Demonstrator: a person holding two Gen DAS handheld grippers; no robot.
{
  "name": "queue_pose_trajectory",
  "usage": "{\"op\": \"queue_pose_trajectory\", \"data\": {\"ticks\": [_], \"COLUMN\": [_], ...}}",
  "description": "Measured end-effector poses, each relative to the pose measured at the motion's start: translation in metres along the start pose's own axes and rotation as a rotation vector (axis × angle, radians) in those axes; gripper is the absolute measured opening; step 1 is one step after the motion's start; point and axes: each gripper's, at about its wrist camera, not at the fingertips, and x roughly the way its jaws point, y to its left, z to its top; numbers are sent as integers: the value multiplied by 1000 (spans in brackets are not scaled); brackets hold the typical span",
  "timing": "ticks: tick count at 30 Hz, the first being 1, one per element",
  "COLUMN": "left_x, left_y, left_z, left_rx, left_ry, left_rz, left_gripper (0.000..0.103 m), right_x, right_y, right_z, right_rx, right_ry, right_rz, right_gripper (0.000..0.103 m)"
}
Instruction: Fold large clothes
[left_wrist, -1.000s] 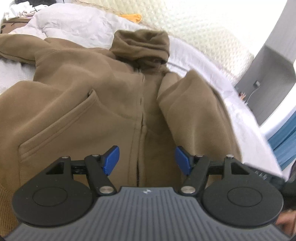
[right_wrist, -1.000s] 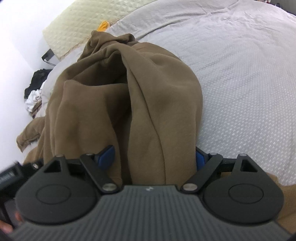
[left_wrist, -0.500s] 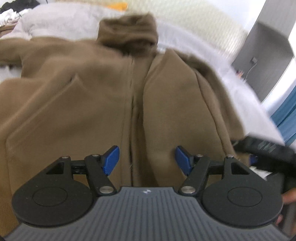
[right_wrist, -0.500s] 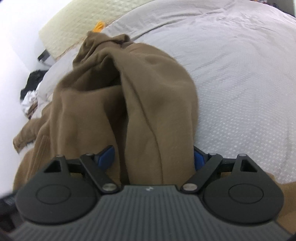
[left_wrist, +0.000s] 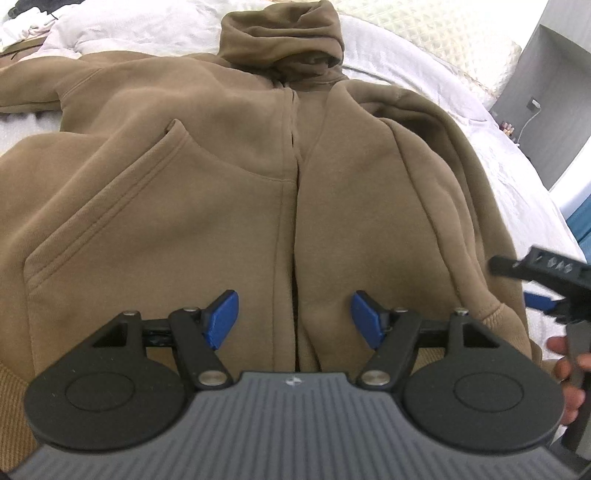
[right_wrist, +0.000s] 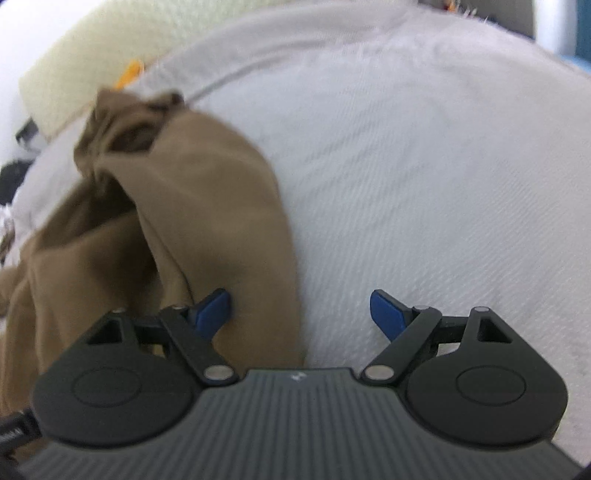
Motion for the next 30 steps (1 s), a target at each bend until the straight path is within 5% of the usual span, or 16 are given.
{"op": "queue_pose_trajectory", "data": {"ticks": [8, 15, 22, 25, 27, 30], "left_x": [3, 6, 6, 6, 4, -1], "left_y": [3, 11, 16, 18, 20, 23], "left_z": [4, 7, 8, 10, 9, 8], "left_rx": [-28, -69, -112, -133, -146, -167], "left_ry": [6, 11, 16, 18, 17, -3], "left_rz": [-5, -24, -40, -52, -64, -88], "left_gripper": [74, 73, 73, 73, 73, 73], "right_x": [-1, -4, 17, 15, 16, 11], "right_y": [-7, 18, 18, 34, 40, 46], "right_z": [-1, -11, -17, -20, -20, -15], "right_rx": [102, -74, -24, -125, -136, -165], "right_ry": [39, 69, 89, 63, 66, 79], "right_rz": [67, 82, 96, 104, 108, 68], "right_gripper": [85, 85, 87, 66, 43, 26]}}
